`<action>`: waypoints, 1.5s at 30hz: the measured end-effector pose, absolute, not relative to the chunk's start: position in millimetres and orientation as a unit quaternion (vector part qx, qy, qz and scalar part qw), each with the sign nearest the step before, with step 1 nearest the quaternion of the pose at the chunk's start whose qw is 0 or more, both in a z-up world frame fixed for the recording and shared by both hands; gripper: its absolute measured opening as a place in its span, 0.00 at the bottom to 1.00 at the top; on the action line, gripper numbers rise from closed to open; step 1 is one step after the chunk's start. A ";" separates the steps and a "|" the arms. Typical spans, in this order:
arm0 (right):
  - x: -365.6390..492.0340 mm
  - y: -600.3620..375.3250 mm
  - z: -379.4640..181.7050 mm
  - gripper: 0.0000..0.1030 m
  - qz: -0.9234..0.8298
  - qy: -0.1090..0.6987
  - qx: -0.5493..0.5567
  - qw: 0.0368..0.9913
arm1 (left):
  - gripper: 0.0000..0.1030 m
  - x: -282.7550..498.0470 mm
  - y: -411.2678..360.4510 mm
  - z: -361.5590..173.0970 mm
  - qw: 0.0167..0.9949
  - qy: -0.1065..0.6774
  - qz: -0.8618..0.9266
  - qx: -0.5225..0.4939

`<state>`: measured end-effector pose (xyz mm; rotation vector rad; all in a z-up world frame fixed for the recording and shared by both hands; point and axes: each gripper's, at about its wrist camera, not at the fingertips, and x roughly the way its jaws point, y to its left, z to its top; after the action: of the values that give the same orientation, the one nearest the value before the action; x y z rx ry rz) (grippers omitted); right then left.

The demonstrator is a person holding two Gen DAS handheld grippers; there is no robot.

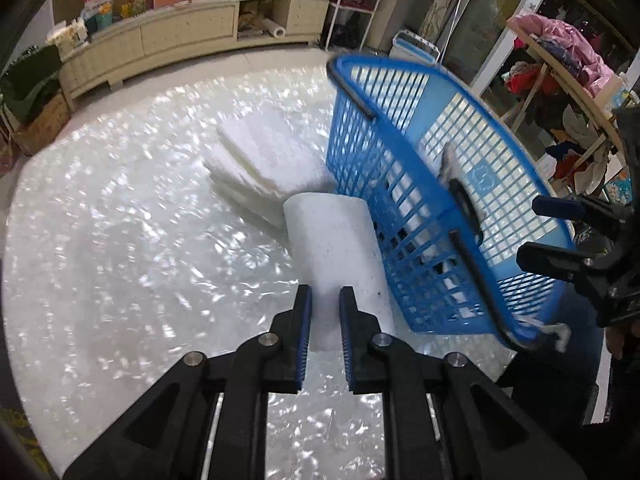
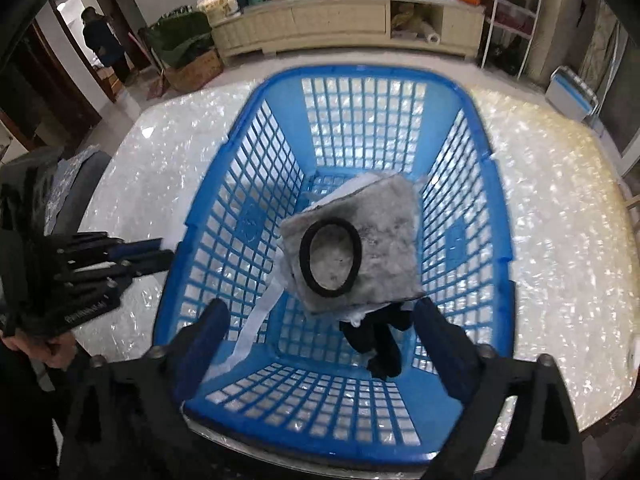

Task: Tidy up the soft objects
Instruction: 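Carry the white foam block into the basket with the left gripper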

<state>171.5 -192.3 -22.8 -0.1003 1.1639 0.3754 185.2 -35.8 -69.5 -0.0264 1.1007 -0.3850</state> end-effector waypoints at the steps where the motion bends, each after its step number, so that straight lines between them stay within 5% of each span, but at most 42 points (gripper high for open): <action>1: 168.5 -193.9 -19.2 0.95 0.173 0.540 -0.046 0.823 | 0.12 180.5 -35.9 -60.6 0.838 0.515 -0.181 -0.013; 14: 128.5 -229.3 -3.7 1.00 0.105 0.505 -0.039 0.856 | 0.12 151.2 -68.6 14.2 0.864 0.451 -0.224 0.001; 45: 161.0 -256.6 -26.6 1.00 0.085 0.519 -0.004 0.851 | 0.12 252.5 -185.8 -70.2 0.807 0.525 -0.263 0.063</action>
<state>161.0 -256.6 -26.6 -0.0089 1.0931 0.1785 252.5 -185.8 -70.2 0.1357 1.1237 -0.5619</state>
